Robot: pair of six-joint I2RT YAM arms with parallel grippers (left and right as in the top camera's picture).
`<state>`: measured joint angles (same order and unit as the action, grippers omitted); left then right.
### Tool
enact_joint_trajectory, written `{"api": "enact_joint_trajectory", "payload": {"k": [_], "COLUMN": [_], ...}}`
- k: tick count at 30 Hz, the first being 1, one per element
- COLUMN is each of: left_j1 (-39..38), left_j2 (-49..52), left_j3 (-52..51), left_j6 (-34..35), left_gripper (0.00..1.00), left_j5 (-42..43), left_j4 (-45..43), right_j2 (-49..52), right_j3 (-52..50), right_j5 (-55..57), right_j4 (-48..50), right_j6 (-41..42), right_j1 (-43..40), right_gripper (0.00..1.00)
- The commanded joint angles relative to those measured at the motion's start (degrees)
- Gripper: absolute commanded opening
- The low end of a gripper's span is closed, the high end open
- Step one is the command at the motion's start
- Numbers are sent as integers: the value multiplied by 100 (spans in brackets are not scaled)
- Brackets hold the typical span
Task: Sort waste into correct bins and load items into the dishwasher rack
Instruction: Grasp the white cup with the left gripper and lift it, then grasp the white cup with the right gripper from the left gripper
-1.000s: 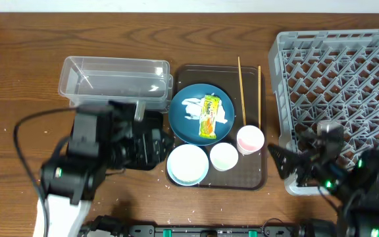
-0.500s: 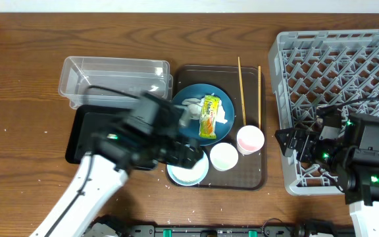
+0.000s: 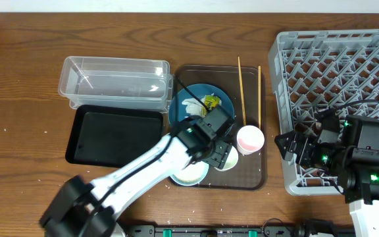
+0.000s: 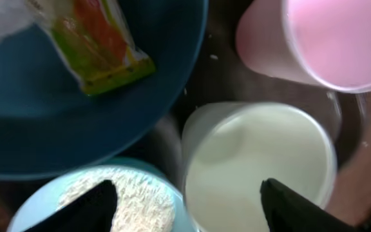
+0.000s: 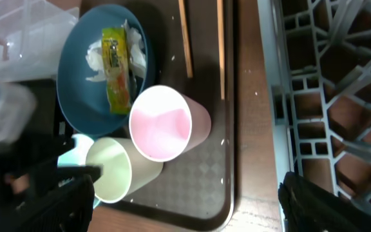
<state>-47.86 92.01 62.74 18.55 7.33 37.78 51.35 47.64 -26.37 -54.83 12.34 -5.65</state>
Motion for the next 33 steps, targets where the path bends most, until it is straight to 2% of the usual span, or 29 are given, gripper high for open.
{"api": "enact_joint_trajectory", "payload": {"k": [1, 2, 5, 8, 14, 16, 19, 22, 26, 28, 33], "left_j1": [-13, -13, -11, 4, 61, 203, 566, 1169, 2149, 2540, 3128], "left_j2": [284, 352, 398, 260, -739, -1193, -1882, -2430, -2769, -2776, -2669], "left_j3": [81, 81, 83, 122, 142, 142, 142, 142, 142, 142, 138], "left_j6": [46, 48, 76, 275, 402, 452, 439, 146, -140, -267, -507], "left_gripper": [65, 61, 30, 7, 6, 6, 6, 6, 6, 6, 6], "left_j5": [81, 85, 103, 105, 105, 127, 240, 1307, 3633, 4662, 6269], "left_j4": [-61, -85, -125, -96, 26, 63, 175, 197, 208, 201, 177], "right_j2": [-24, -24, -24, -24, -24, -24, -24, -24, -24, -24, -24], "right_j3": [98, 98, 98, 98, 98, 98, 98, 98, 98, 98, 98], "right_j5": [-107, -105, -107, -107, -111, -291, -1180, -2697, -4205, -4592, -4629], "right_j4": [-81, -103, -120, -118, -120, -133, -127, 7, 643, 962, 1788], "right_j6": [-216, -225, -234, -234, -262, -544, -1207, -1840, -1851, -1611, -721], "right_j1": [-28, -28, -28, -28, -28, -28, -28, -28, -26, -7, 542], "right_gripper": [88, 88, 86, 86, 86, 88, 88, 87, 84, 81, 80]}}
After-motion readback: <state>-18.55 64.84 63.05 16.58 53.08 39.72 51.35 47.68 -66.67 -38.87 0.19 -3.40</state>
